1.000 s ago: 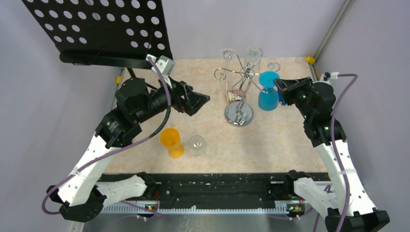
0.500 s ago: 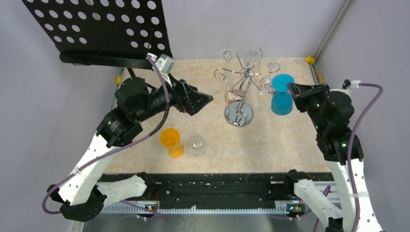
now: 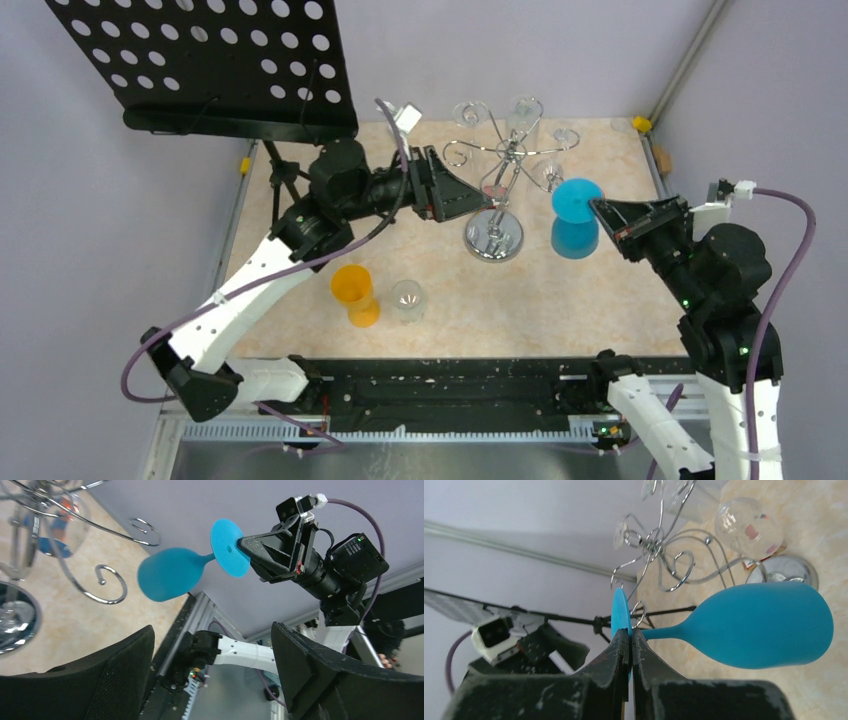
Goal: Take the wine glass off the wine glass rack
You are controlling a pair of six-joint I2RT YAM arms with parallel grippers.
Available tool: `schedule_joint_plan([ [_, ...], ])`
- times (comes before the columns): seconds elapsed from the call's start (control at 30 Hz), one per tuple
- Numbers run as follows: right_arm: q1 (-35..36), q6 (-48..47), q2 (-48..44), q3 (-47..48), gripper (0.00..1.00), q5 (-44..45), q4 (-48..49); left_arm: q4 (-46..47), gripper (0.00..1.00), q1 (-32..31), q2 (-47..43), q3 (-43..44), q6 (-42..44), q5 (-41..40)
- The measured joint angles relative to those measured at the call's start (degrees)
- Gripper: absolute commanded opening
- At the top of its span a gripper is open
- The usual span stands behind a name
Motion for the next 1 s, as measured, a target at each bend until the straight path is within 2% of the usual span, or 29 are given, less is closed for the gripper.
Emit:
schedule_joint_plan([
  [0.2, 0.0, -1.7, -0.3, -1.7, 0.00, -10.5, 1.0, 4.5, 0.80, -3.0, 7.6, 0.0, -8.7, 3.2],
  [0.4, 0.0, -2.9, -0.3, -3.7, 0.00, -16.5, 2.5, 7.0, 0.68, -6.1, 12.9, 0.0, -14.5, 5.9],
  [0.63, 0.0, -3.4, 0.8, -5.9, 0.00, -21.7, 4.6, 10.1, 0.53, -6.8, 13.7, 0.0, -19.1, 7.7],
  [0.87, 0.0, -3.4, 1.4, -7.9, 0.00, -24.7, 7.5, 12.1, 0.46, -6.8, 14.4, 0.3, -22.3, 8.9],
  [1.0, 0.0, -3.3, 1.5, -9.1, 0.00, -26.1, 9.2, 12.0, 0.30, -6.8, 15.2, 0.3, -23.7, 8.9],
])
